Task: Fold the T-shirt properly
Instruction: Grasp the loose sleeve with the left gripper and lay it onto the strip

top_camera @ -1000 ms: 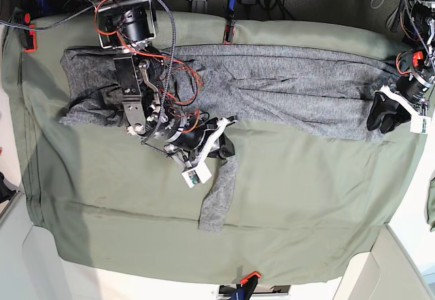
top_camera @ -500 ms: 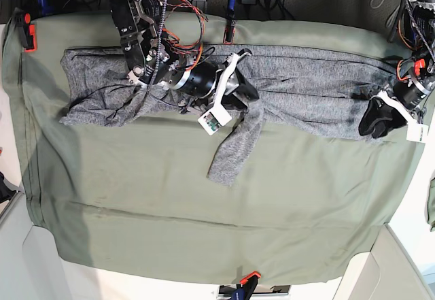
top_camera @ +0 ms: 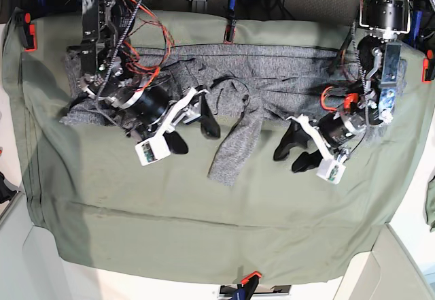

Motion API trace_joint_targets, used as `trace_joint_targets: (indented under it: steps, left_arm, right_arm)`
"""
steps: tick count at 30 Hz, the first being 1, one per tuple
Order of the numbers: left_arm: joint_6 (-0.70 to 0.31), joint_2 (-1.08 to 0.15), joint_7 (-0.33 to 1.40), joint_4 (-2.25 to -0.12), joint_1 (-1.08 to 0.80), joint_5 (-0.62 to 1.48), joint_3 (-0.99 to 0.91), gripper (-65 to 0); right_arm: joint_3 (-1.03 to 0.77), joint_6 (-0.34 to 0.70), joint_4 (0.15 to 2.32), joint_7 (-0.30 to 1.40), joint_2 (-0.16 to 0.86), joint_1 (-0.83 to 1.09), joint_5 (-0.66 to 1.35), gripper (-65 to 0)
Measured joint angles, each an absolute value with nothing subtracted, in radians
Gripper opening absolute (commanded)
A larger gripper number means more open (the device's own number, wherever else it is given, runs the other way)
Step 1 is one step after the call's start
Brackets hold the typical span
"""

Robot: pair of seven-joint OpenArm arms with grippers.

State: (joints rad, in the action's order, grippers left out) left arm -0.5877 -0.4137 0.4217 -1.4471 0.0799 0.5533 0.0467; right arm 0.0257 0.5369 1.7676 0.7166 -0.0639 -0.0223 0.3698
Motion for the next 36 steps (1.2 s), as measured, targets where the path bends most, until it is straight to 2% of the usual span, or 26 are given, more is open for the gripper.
trace_joint_targets:
  steps: [6,12,20,30,31,32,35,36]
  left_arm:
    - [-0.546,-0.325,0.414,-1.254,0.232,0.456,0.160,-27.3]
    - [-0.540,-0.244,0.403,-1.023,0.332,0.459,0.165,-27.3]
    - [-0.580,-0.199,0.450,-1.008,0.338,0.520,0.164,-27.3]
    - [-0.607,-0.113,0.509,-1.008,0.338,0.525,0.166,-28.4]
    - [-0.606,-0.114,0.509,-1.008,0.339,0.524,0.166,-31.7]
    - [-0.606,-0.116,0.509,-1.008,0.338,0.522,0.166,-38.1]
    - [-0.606,-0.117,0.517,-1.008,0.338,0.481,0.166,-64.4]
    - [-0.606,-0.117,0.521,-1.008,0.338,0.476,0.166,-65.0]
  right_arm:
    - [-0.150,0.539,1.887,0.825,-0.057,-0.022,0.451,-21.8]
    - [-0.310,0.539,1.887,0.831,0.023,0.046,0.488,-21.8]
    - [-0.444,0.543,1.887,0.833,0.059,0.088,0.565,-21.7]
    - [-0.453,0.543,1.887,0.831,0.072,0.089,0.572,-21.8]
    - [-0.454,0.543,1.887,0.832,0.072,0.089,0.572,-21.7]
    - [-0.454,0.543,1.887,0.831,0.072,0.089,0.572,-21.8]
    - [-0.454,0.543,1.887,0.832,0.072,0.089,0.572,-21.8]
    - [-0.453,0.543,1.887,0.831,0.072,0.089,0.572,-21.8]
